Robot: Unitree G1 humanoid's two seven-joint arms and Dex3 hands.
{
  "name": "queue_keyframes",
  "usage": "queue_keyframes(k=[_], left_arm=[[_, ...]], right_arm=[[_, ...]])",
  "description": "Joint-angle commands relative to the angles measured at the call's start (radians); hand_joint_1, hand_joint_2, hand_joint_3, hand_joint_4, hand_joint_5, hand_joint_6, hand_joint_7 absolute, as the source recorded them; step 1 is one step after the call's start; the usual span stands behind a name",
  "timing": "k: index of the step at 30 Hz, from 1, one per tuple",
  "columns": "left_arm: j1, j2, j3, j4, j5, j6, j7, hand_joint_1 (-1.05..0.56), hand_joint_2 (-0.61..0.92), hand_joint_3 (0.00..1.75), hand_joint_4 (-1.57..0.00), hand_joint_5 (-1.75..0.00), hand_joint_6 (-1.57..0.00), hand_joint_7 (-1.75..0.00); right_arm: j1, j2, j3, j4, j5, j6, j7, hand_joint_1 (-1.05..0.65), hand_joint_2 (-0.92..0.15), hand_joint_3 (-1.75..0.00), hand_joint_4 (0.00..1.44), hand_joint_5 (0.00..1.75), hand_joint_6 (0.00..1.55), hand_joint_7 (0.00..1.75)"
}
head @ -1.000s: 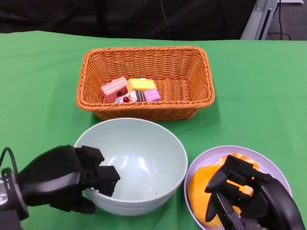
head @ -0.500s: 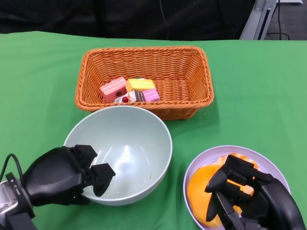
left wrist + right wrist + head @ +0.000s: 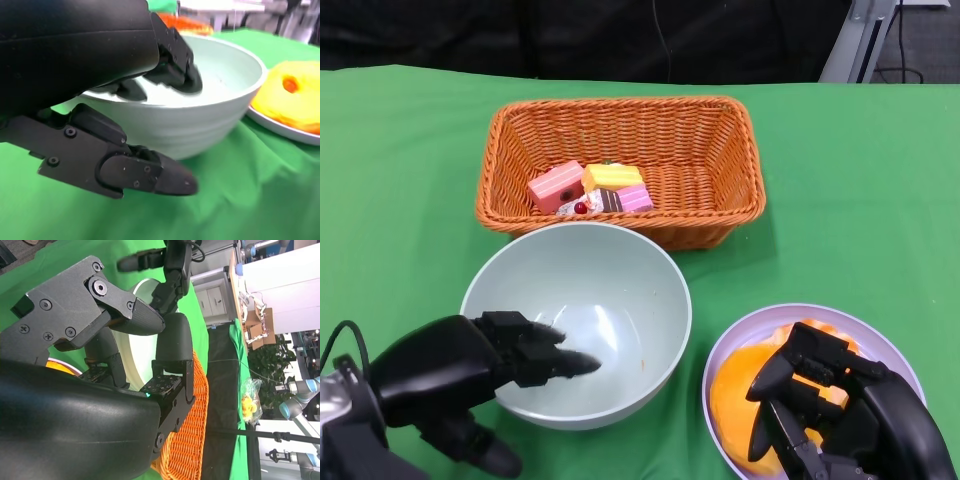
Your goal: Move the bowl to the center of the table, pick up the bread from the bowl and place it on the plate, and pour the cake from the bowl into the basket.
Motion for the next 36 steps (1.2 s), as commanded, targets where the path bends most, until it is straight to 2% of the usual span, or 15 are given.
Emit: queue_keyframes(k=[1, 3, 5, 8, 10, 11, 16, 18, 19, 21, 22, 24, 26, 30, 36], left_arm=[[0.044, 0.043, 0.012, -0.04, -0.271, 0.028, -0.287, -1.05, 0.92, 0.46, 0.0, 0.0, 0.0, 0.0], [0.079, 0.055, 0.017, -0.114, -0.461, 0.105, -0.471, -1.05, 0.92, 0.47, 0.0, 0.0, 0.0, 0.0], [0.129, 0.073, 0.038, -0.248, -0.7, 0.285, -0.686, -1.05, 0.92, 0.43, 0.0, 0.0, 0.0, 0.0], [0.19, 0.073, 0.104, -0.42, -0.985, 0.551, -0.889, -1.05, 0.92, 0.3, 0.0, 0.0, -0.03, -0.01], [0.25, 0.023, 0.176, -0.511, -1.145, 0.66, -0.9, -0.97, 0.92, 0.19, -0.12, -0.05, -0.15, -0.04], [0.273, 0.002, 0.203, -0.543, -1.184, 0.691, -0.893, -0.8, 0.92, 0.15, -0.32, -0.1, -0.3, -0.06], [0.359, -0.126, 0.3, -0.688, -1.292, 0.844, -0.857, -0.29, 0.92, 0.17, -0.92, -0.3, -0.91, -0.18], [0.373, -0.165, 0.328, -0.706, -1.256, 0.853, -0.859, -0.19, 0.92, 0.24, -0.87, -0.73, -1.02, -0.36], [0.379, -0.178, 0.334, -0.719, -1.227, 0.861, -0.848, -0.17, 0.92, 0.25, -0.85, -0.82, -1.03, -0.4], [0.388, -0.201, 0.348, -0.74, -1.183, 0.879, -0.841, -0.15, 0.91, 0.32, -0.8, -1.23, -0.88, -0.87], [0.389, -0.212, 0.352, -0.748, -1.159, 0.883, -0.838, -0.14, 0.9, 0.34, -0.79, -1.29, -0.83, -0.98], [0.39, -0.235, 0.361, -0.756, -1.124, 0.893, -0.837, -0.12, 0.82, 0.58, -0.74, -1.44, -0.73, -1.21], [0.385, -0.268, 0.369, -0.749, -1.106, 0.915, -0.83, -0.11, 0.79, 0.67, -0.72, -1.49, -0.71, -1.25], [0.383, -0.319, 0.38, -0.747, -1.067, 0.952, -0.818, -0.17, 0.77, 0.69, -0.71, -1.55, -0.72, -1.24], [0.398, -0.332, 0.395, -0.762, -1.03, 0.979, -0.846, -0.19, 0.78, 0.68, -0.68, -1.63, -0.69, -1.3]], right_arm=[[0.003, -0.006, -0.005, -0.002, 0.013, 0.0, 0.003, -0.15, -0.54, -1.11, 0.65, 1.71, 0.63, 1.46], [0.004, -0.007, -0.005, -0.003, 0.011, -0.002, 0.003, -0.15, -0.54, -1.11, 0.65, 1.71, 0.63, 1.47], [0.006, -0.008, -0.007, -0.004, 0.012, -0.001, 0.004, -0.16, -0.54, -1.11, 0.65, 1.71, 0.63, 1.47], [0.007, -0.009, -0.009, -0.005, 0.015, -0.006, 0.007, -0.15, -0.54, -1.1, 0.65, 1.71, 0.63, 1.47], [0.007, -0.009, -0.012, -0.005, 0.025, -0.006, 0.013, -0.15, -0.53, -1.1, 0.65, 1.71, 0.63, 1.47], [0.006, -0.01, -0.013, -0.005, 0.028, -0.005, 0.015, -0.15, -0.54, -1.1, 0.65, 1.71, 0.64, 1.46], [0.004, -0.017, -0.016, -0.017, 0.007, -0.011, 0.01, -0.15, -0.54, -1.1, 0.65, 1.69, 0.63, 1.45], [0.002, -0.019, -0.017, -0.019, 0.006, -0.016, 0.013, -0.15, -0.54, -1.1, 0.66, 1.69, 0.63, 1.45], [0.0, -0.02, -0.017, -0.022, 0.009, -0.014, 0.016, -0.15, -0.54, -1.11, 0.66, 1.69, 0.63, 1.45], [-0.001, -0.022, -0.017, -0.026, 0.011, -0.008, 0.019, -0.16, -0.55, -1.1, 0.66, 1.68, 0.64, 1.44], [-0.004, -0.025, -0.016, -0.025, 0.001, -0.005, 0.016, -0.16, -0.55, -1.1, 0.66, 1.68, 0.64, 1.44], [-0.011, -0.029, -0.014, -0.02, -0.012, -0.002, 0.013, -0.13, -0.56, -1.1, 0.66, 1.66, 0.64, 1.42], [-0.029, -0.03, -0.012, -0.006, -0.023, -0.006, 0.014, -0.14, -0.56, -1.09, 0.67, 1.64, 0.64, 1.41], [-0.068, -0.031, -0.003, 0.027, -0.063, -0.044, 0.013, -0.18, -0.6, -0.99, 0.68, 1.62, 0.65, 1.4], [-0.122, -0.018, 0.01, 0.048, -0.07, -0.037, 0.014, -0.26, -0.54, -1.01, 0.71, 1.63, 0.69, 1.38]])
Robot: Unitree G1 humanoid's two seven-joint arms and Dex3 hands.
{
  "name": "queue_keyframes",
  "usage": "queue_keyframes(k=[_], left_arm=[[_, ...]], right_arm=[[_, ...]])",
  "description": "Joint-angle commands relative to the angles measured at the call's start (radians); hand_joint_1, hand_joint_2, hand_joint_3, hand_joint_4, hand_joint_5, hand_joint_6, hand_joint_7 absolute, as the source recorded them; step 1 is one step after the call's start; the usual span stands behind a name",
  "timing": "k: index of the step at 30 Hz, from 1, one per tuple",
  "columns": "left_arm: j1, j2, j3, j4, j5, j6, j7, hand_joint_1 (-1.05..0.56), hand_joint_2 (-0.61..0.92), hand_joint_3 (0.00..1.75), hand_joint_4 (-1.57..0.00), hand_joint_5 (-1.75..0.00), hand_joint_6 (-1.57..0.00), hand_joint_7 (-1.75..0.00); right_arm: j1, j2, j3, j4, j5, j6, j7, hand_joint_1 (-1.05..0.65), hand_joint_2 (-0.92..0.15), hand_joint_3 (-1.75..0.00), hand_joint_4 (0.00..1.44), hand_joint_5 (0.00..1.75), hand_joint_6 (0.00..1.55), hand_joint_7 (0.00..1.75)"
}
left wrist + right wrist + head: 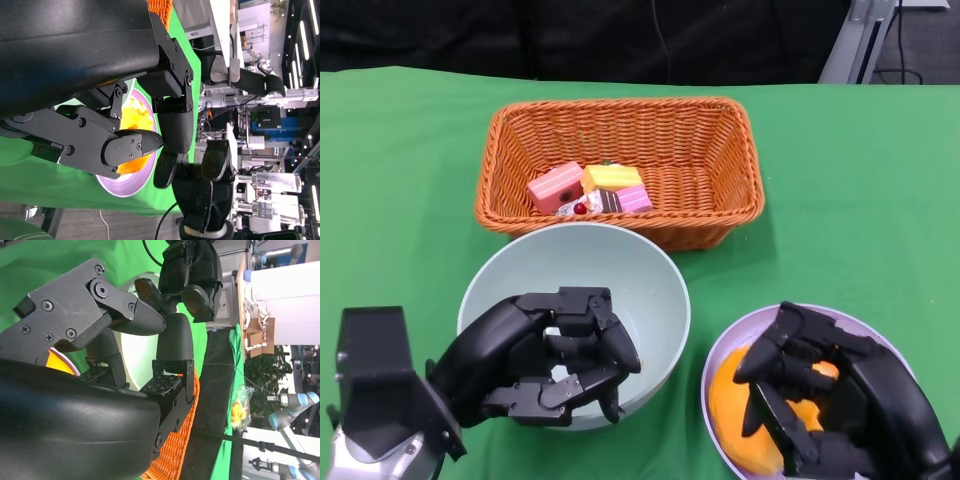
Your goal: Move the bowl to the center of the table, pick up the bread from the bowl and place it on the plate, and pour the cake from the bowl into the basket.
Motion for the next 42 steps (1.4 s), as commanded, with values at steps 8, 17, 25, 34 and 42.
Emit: queue_keyframes(k=[8, 17, 25, 34, 42], left_arm=[[0.013, 0.011, 0.044, 0.001, 0.032, 0.035, -0.051, -0.19, 0.78, 0.7, -0.67, -1.66, -0.69, -1.3], [0.011, -0.003, 0.056, 0.001, 0.039, 0.044, -0.071, -0.2, 0.76, 0.74, -0.66, -1.66, -0.67, -1.32], [0.023, -0.007, 0.056, -0.017, 0.052, 0.048, -0.075, -0.19, 0.74, 0.76, -0.68, -1.68, -0.69, -1.33], [0.029, -0.004, 0.056, -0.021, 0.07, 0.032, -0.091, -0.2, 0.74, 0.77, -0.67, -1.68, -0.67, -1.35], [0.025, -0.009, 0.061, -0.008, 0.072, 0.03, -0.103, -0.2, 0.74, 0.75, -0.67, -1.68, -0.67, -1.35]], right_arm=[[-0.032, -0.015, 0.02, 0.004, -0.011, -0.027, 0.015, -0.25, -0.54, -0.99, 0.73, 1.59, 0.73, 1.34], [-0.028, -0.019, 0.02, 0.003, -0.006, -0.034, 0.024, -0.22, -0.54, -1.02, 0.73, 1.57, 0.73, 1.32], [-0.006, -0.022, 0.026, -0.016, -0.001, -0.023, 0.027, -0.21, -0.54, -1.04, 0.72, 1.58, 0.71, 1.33], [0.003, -0.03, 0.029, -0.026, 0.003, -0.014, 0.028, -0.2, -0.53, -1.05, 0.71, 1.59, 0.71, 1.33], [0.004, -0.028, 0.03, -0.021, 0.018, -0.011, 0.03, -0.21, -0.53, -1.05, 0.68, 1.6, 0.69, 1.33]])
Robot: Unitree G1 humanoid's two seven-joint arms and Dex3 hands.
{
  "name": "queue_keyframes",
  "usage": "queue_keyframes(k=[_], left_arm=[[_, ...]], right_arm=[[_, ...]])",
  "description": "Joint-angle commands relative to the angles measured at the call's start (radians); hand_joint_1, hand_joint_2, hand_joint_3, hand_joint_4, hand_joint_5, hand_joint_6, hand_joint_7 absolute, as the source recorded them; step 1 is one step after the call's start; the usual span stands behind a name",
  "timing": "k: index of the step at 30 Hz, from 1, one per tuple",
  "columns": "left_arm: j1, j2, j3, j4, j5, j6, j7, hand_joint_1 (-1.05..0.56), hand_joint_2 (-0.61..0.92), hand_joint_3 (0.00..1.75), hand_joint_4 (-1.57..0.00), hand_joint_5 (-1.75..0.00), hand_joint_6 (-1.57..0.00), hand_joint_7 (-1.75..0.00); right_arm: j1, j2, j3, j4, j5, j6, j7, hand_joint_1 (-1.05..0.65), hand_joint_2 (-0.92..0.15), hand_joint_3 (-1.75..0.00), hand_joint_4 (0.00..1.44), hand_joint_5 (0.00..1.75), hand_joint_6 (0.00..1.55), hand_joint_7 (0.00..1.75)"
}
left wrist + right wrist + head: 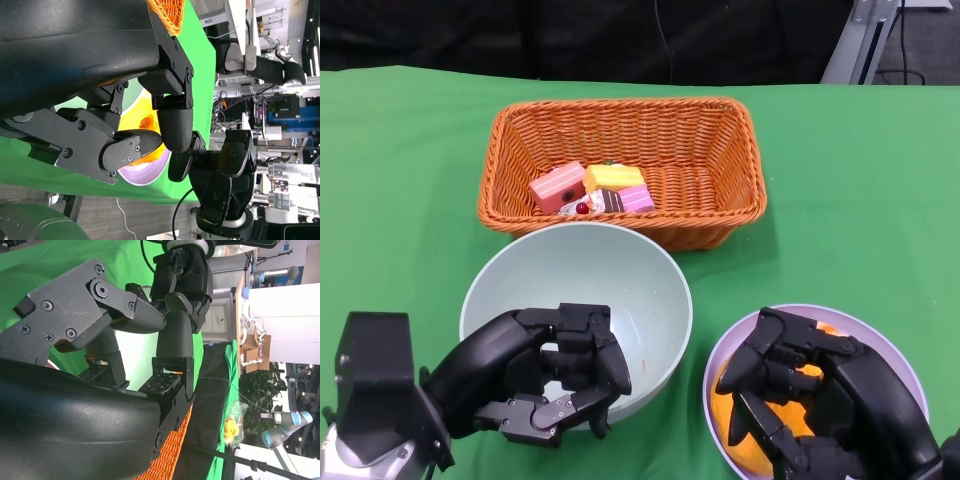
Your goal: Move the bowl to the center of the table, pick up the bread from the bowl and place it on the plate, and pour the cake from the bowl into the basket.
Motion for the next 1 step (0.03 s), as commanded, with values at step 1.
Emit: queue_keyframes(k=[1], left_arm=[[0.005, 0.008, 0.009, 0.002, 0.011, -0.011, -0.008, -0.21, 0.74, 0.75, -0.67, -1.68, -0.67, -1.35]], right_arm=[[0.006, -0.008, -0.003, -0.011, 0.014, 0.004, 0.004, -0.21, -0.53, -1.05, 0.68, 1.6, 0.69, 1.32]])
